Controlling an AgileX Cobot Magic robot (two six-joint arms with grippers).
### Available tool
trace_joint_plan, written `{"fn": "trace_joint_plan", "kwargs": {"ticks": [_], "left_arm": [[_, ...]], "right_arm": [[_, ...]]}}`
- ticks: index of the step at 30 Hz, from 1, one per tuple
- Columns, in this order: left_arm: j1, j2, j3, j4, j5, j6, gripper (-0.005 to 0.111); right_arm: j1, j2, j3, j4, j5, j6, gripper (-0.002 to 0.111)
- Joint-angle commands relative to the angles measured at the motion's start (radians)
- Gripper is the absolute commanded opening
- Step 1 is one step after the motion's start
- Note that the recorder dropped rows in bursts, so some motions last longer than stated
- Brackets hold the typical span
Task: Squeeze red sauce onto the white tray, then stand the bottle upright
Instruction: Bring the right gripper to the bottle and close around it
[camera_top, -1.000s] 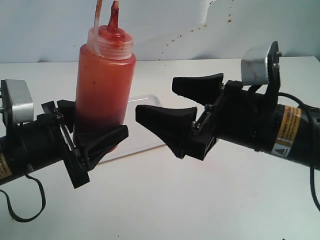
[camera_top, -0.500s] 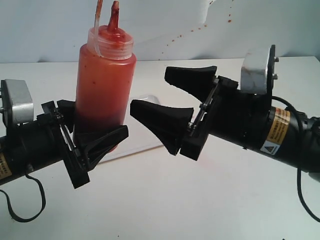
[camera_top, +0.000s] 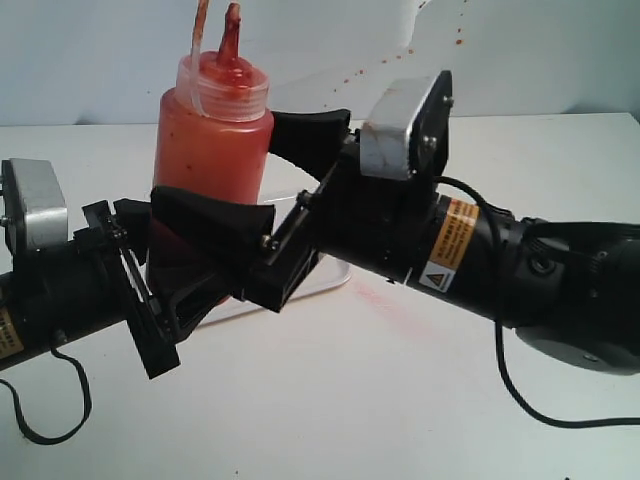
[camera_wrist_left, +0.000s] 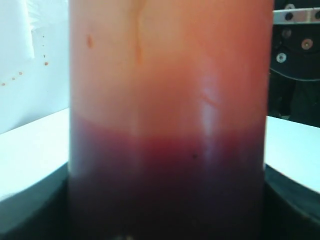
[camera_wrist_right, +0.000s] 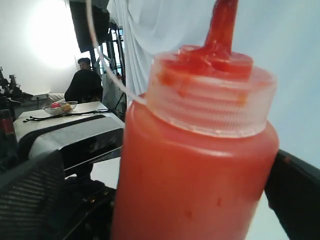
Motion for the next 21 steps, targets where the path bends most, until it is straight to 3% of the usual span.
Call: {"fn": "trace_joint_plan", "kwargs": {"ticks": [1, 21], "left_arm": [[-0.005, -0.003, -0.007, -0.015, -0.055, 0.01, 0.0], [-0.005, -0.003, -0.007, -0.006, -0.055, 0.018, 0.0]], "right_arm": [[0.009, 0.01, -0.03, 0.007, 0.062, 0.008, 0.105], [0.009, 0.065, -0.03, 0.022, -0.022, 0.032, 0.105]]}}
